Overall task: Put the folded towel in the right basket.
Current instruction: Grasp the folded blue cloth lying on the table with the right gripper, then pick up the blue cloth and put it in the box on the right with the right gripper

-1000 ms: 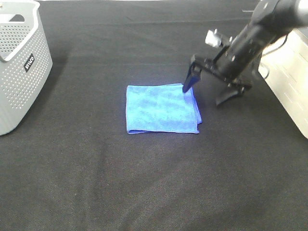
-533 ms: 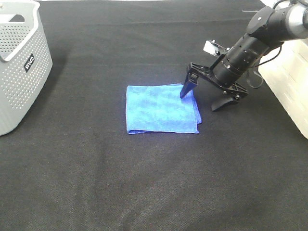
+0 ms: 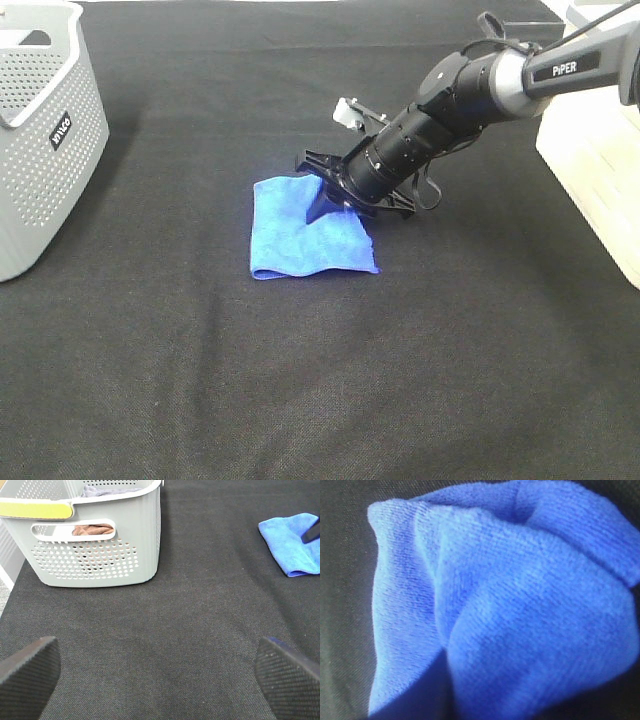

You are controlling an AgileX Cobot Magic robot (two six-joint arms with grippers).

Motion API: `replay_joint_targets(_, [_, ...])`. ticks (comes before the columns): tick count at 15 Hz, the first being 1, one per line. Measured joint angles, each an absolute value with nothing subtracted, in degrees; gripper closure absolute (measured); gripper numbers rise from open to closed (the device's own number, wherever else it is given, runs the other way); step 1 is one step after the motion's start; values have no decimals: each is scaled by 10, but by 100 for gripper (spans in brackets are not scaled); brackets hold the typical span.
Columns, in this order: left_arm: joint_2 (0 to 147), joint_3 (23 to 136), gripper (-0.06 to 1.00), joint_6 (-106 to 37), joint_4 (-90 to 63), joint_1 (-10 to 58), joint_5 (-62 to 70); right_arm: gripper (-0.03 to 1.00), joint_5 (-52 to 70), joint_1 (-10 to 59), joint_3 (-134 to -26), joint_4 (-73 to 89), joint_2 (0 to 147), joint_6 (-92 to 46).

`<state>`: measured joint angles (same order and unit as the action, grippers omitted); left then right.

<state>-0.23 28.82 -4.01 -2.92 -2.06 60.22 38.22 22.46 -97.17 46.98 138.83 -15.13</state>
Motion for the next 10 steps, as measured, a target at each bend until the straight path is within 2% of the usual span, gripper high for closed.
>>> replay_joint_targets(2, [-2, 288, -5, -40, -29, -21, 602, 76, 386, 225, -972, 470, 1385, -153])
replay_joint_targets(4, [-2, 288, -5, -40, -29, -21, 602, 76, 475, 227, -1007, 427, 1372, -173])
replay_joint_targets(5, [-2, 288, -5, -40, -29, -21, 602, 76, 475, 227, -1007, 427, 1372, -173])
replay_joint_targets(7, [-2, 288, -5, -40, -29, -21, 602, 76, 556, 225, -1079, 401, 1341, -164])
replay_joint_targets(9, [-2, 288, -5, -40, -29, -21, 602, 76, 667, 191, -1199, 382, 1280, -144])
replay_joint_targets(10, [-2, 288, -5, -40, -29, -21, 602, 76, 683, 170, -1235, 363, 1256, -133])
